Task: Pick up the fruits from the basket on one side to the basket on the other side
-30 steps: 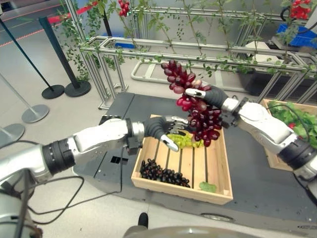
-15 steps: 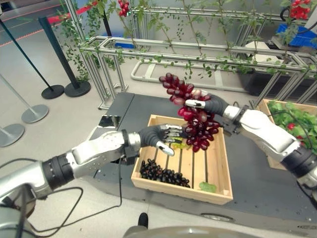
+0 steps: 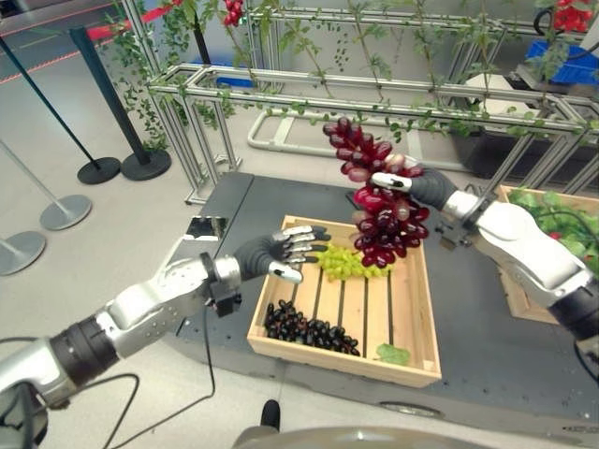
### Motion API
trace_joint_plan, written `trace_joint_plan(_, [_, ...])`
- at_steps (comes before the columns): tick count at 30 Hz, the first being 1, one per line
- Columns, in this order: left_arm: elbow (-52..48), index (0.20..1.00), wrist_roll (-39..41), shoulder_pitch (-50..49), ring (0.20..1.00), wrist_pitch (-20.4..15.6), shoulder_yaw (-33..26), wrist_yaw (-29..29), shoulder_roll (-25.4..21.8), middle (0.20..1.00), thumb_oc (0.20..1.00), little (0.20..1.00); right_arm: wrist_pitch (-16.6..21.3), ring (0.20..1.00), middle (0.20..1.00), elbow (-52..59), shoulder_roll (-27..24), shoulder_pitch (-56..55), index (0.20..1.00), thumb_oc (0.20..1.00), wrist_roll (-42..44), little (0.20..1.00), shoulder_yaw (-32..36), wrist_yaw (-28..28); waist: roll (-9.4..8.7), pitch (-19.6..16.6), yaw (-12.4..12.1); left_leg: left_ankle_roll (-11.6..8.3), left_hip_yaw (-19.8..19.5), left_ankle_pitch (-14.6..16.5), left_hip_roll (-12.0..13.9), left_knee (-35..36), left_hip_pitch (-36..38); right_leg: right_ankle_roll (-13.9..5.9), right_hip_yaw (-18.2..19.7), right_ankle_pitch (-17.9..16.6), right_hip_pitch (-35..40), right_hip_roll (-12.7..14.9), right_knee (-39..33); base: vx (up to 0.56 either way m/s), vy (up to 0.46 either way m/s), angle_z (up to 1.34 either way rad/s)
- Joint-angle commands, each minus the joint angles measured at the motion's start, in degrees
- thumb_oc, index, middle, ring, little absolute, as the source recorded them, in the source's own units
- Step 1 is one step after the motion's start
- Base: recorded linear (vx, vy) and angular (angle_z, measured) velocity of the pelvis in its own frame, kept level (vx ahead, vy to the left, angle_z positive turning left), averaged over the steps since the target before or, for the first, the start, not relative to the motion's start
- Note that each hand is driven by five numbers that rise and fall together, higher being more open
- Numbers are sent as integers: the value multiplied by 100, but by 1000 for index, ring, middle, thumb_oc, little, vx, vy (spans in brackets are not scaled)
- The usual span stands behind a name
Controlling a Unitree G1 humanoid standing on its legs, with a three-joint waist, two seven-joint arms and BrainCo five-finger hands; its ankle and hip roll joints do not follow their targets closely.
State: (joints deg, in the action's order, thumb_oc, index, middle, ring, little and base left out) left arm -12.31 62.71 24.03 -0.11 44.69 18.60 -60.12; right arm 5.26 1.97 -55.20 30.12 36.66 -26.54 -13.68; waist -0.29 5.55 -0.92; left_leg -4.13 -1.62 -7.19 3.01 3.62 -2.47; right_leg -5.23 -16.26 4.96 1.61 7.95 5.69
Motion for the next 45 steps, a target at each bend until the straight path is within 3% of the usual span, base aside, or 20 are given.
trace_joint_plan(1, [-174, 1000, 50, -63, 1000, -314, -593, 13, -203, 1000, 1000, 1000, 541, 200, 200, 394, -49, 167, 200, 200, 208, 200, 528, 129, -397, -147, -138, -38, 93, 493, 169, -303, 67, -591, 43, -785, -89, 507, -371, 0, 0, 0])
trace_joint_plan(11, [214, 1000, -413, -43, 1000, -512, -851, -384, 548, 1000, 1000, 1000, 490, 200, 200, 533, 167, 114, 200, 200, 88, 200, 523, 148, -436, -113, -162, -23, 39, 506, 150, -345, 26, -561, 17, -733, -92, 510, -319, 0, 0, 0])
trace_joint_plan(13, [461, 1000, -733, 34, 1000, -606, -955, -684, 1121, 1000, 1000, 1000, 456, 200, 200, 556, 334, 119, 200, 200, 9, 200, 524, 189, -465, -98, -171, -18, 21, 508, 141, -357, 5, -548, 9, -723, -101, 513, -306, 0, 0, 0])
trace_joint_plan(18, [787, 1000, -1257, 139, 1000, -686, -1011, -949, 1974, 1000, 1000, 1000, 387, 200, 200, 554, 500, 260, 200, 200, -187, 200, 447, 231, -505, -81, -176, 3, 4, 527, 136, -364, -6, -528, 20, -689, -110, 516, -285, 0, 0, 0])
trace_joint_plan(26, [1041, 1000, -1594, 311, 1000, -665, -897, -1025, 2539, 1000, 1000, 1000, 315, 200, 200, 624, 726, 537, 200, 200, -315, 200, 182, 186, -506, -101, -154, 25, 12, 549, 132, -358, 6, -515, 39, -681, -120, 519, -283, 0, 0, 0])
trace_joint_plan(32, [1095, 1000, -1711, 379, 1000, -650, -815, -1024, 2705, 1000, 1000, 1000, 286, 200, 200, 671, 822, 721, 200, 200, -337, 200, 15, 165, -490, -103, -135, 31, 25, 552, 131, -367, 11, -507, 53, -673, -121, 519, -281, 0, 0, 0])
trace_joint_plan(45, [1082, 1000, -1559, 710, 1000, -434, -305, -797, 2529, 1000, 1000, 1000, 245, 200, 200, 575, 1182, 1316, 200, 200, -585, 200, -461, 223, -427, -126, -129, 62, 23, 587, 93, -385, 33, -517, 90, -702, -103, 541, -303, 0, 0, 0])
